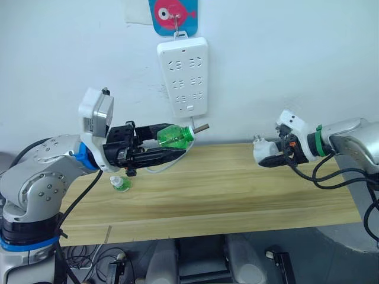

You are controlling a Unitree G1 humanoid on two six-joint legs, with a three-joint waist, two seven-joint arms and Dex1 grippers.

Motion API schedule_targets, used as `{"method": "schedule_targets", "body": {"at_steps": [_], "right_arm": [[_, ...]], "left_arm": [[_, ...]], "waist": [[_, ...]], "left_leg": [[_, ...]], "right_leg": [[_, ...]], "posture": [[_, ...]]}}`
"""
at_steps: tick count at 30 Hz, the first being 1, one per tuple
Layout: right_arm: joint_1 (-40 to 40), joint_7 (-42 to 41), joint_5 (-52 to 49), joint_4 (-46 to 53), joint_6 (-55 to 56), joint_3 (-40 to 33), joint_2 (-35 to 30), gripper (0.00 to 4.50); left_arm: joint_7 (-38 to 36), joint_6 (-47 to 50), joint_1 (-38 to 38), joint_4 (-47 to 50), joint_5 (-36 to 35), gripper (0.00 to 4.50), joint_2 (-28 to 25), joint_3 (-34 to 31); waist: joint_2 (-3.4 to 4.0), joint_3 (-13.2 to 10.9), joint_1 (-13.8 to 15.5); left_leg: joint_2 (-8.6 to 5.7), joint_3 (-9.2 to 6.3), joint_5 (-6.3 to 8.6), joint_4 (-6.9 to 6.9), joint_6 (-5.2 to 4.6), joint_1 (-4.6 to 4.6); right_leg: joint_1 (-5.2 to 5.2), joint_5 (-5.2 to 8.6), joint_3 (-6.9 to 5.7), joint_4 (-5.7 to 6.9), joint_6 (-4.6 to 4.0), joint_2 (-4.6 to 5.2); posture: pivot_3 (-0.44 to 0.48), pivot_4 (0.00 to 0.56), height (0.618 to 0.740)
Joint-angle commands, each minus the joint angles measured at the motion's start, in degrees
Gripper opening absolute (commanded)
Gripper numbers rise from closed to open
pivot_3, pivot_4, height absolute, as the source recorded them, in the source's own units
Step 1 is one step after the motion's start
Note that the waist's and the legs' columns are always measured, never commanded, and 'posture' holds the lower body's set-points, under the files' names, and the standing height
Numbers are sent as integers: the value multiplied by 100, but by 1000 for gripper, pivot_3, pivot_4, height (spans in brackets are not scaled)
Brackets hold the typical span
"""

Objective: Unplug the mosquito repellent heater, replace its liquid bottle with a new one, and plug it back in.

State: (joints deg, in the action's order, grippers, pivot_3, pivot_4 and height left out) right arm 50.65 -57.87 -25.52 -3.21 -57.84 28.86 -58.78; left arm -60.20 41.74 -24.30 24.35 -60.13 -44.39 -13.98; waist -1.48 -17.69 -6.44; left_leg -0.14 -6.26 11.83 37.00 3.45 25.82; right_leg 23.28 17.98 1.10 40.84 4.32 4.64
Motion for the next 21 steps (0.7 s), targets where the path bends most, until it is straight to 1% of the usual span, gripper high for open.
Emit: {"method": "schedule_targets", "body": {"at_steps": [1,6,10,16,21], "right_arm": [[232,-250,799,-435,186,378,97,3019],[370,-405,1676,-1251,376,799,411,3019],[348,-471,2356,-1853,799,1022,624,3019],[346,-269,3097,-2906,1356,967,1116,3019],[342,-127,3456,-3622,1732,787,1440,3019]], "left_arm": [[49,-112,63,265,-127,2263,-33,-198],[124,-67,147,368,-220,2263,-84,-250],[165,-29,158,416,-287,2263,-124,-276],[230,-9,146,454,-362,2263,-136,-258],[250,1,162,462,-407,2263,-159,-254]], "waist": [[0,0,8],[0,0,23],[0,-1,32],[0,-1,30],[1,-2,34]], "left_leg": [[0,-1,-1,0,2,0],[-1,-2,-2,-1,3,0],[-3,-2,-2,-1,4,0],[-3,-2,-4,-1,7,-1],[-4,-2,-8,-1,15,-1]], "right_leg": [[0,0,-1,1,0,0],[0,0,-2,0,0,0],[0,0,-2,0,0,1],[0,0,-2,3,0,1],[0,0,-2,2,0,2]], "posture": [[-117,248,730],[-99,260,730],[-92,266,730],[-86,271,730],[-87,282,730]]}}
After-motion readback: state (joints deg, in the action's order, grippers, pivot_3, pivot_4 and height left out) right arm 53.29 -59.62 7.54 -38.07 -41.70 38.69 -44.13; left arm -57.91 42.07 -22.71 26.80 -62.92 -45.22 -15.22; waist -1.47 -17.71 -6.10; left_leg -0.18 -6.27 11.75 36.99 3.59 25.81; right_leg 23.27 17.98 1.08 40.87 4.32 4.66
